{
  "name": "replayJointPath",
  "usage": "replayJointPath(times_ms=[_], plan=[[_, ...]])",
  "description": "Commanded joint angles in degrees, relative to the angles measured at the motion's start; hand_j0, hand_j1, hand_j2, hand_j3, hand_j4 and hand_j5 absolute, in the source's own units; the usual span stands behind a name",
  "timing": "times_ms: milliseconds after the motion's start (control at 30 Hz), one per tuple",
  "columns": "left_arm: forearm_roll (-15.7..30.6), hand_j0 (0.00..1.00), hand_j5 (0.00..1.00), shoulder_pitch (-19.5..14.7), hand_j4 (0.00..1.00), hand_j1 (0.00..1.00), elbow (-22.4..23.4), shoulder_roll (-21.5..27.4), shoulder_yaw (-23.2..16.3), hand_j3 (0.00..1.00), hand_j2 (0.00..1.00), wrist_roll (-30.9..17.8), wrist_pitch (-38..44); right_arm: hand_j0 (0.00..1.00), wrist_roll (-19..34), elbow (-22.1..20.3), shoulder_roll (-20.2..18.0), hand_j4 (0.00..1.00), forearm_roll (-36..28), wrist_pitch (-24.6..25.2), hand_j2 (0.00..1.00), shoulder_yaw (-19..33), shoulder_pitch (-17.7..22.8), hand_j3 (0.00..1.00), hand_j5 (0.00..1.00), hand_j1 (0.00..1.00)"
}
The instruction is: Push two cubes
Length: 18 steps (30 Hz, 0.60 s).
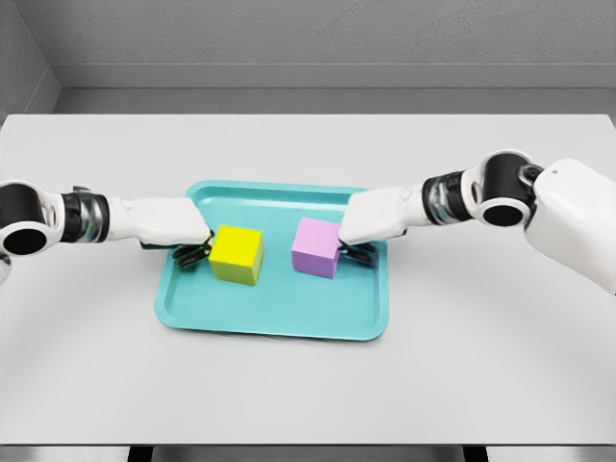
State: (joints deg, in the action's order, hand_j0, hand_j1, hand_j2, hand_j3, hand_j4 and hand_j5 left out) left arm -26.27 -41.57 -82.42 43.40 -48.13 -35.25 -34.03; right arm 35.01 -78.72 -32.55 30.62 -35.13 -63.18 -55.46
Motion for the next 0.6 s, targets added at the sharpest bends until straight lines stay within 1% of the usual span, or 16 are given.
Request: replayJointPath(times_ms=[0, 67, 167, 433, 467, 567], plan=[[-0.97, 0.00, 0.00, 0.00, 0.00, 0.00, -0.10, -0.51, -0.65, 0.00, 0.00, 0.25, -0.97, 0.16, -0.01, 0.58, 1.53, 0.16, 0.31, 0.13, 0.16, -0.27, 0.00, 0.16, 0.16, 0.16], [-0.89, 0.00, 0.00, 0.09, 0.00, 0.00, -0.10, -0.77, -0.83, 0.00, 0.00, 0.25, -0.97, 0.17, -0.01, 1.37, 2.58, 0.17, 0.75, 0.13, 0.17, -1.33, -0.35, 0.17, 0.17, 0.17], [-0.89, 0.00, 0.00, 0.09, 0.00, 0.00, -0.10, -1.12, -0.83, 0.00, 0.00, 0.25, -0.97, 0.17, -0.01, 1.37, 3.46, 0.17, 0.75, 0.13, 0.17, -1.42, -0.70, 0.17, 0.17, 0.17], [-0.71, 0.00, 0.00, 0.09, 0.00, 0.00, 0.16, -1.74, -0.74, 0.00, 0.00, 0.25, -0.97, 0.17, -0.01, 1.37, 4.34, 0.17, 0.75, 0.13, 0.17, -1.51, -1.14, 0.17, 0.17, 0.17], [-0.71, 0.00, 0.00, 0.09, 0.00, 0.00, 0.33, -1.74, -0.74, 0.00, 0.00, 0.25, -0.97, 0.18, -0.01, 1.37, 4.34, 0.18, 0.75, 0.13, 0.18, -1.51, -1.14, 0.18, 0.18, 0.18], [-0.53, 0.00, 0.00, 0.09, 0.00, 0.00, 0.60, -1.91, -0.65, 0.00, 0.00, 0.25, -0.97, 0.25, -0.01, 1.37, 3.90, 0.25, 0.75, 0.13, 0.25, -1.24, -1.23, 0.25, 0.25, 0.25]])
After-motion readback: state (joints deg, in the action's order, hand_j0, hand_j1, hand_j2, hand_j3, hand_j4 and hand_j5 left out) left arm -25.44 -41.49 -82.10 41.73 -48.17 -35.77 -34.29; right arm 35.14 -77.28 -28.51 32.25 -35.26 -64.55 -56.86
